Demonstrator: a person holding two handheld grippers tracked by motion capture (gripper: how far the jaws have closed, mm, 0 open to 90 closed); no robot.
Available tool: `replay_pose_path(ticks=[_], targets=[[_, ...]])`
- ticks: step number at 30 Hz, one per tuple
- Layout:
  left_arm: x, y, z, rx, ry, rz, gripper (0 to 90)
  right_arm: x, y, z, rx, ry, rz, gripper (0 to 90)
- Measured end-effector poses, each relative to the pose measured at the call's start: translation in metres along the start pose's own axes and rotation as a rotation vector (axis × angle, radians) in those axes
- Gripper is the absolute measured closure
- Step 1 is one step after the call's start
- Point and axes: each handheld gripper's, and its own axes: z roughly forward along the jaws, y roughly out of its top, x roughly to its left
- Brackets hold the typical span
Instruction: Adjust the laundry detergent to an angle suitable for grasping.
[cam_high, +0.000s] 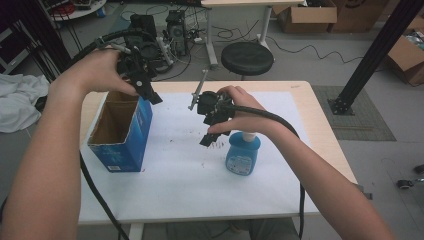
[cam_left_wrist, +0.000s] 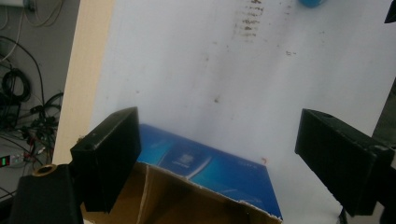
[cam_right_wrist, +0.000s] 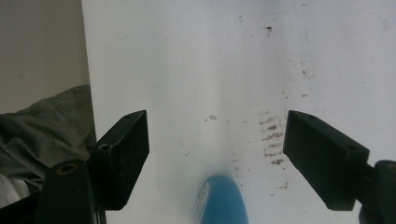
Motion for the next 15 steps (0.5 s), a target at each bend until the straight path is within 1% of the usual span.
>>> replay_pose_path(ticks=[1,7,15], targets=[[0.0000,0.0000,0.0000,0.000,0.000,0.000,15.1,0.0000,-0.0006,-0.0006,0.000,-0.005,0.000,22.5],[-0.0008,-0.0003,-0.0014,0.002,0.004,-0.004,15.1,-0.0013,-0.0045,-0.0035,-0.002,-0.001,0.005,21.7],[-0.0045,0.0029,-0.0022,0.015,0.007,-0.001,15.1,0.0006,-0.0098,-0.0074,-0.025,0.001,0.005,21.3]])
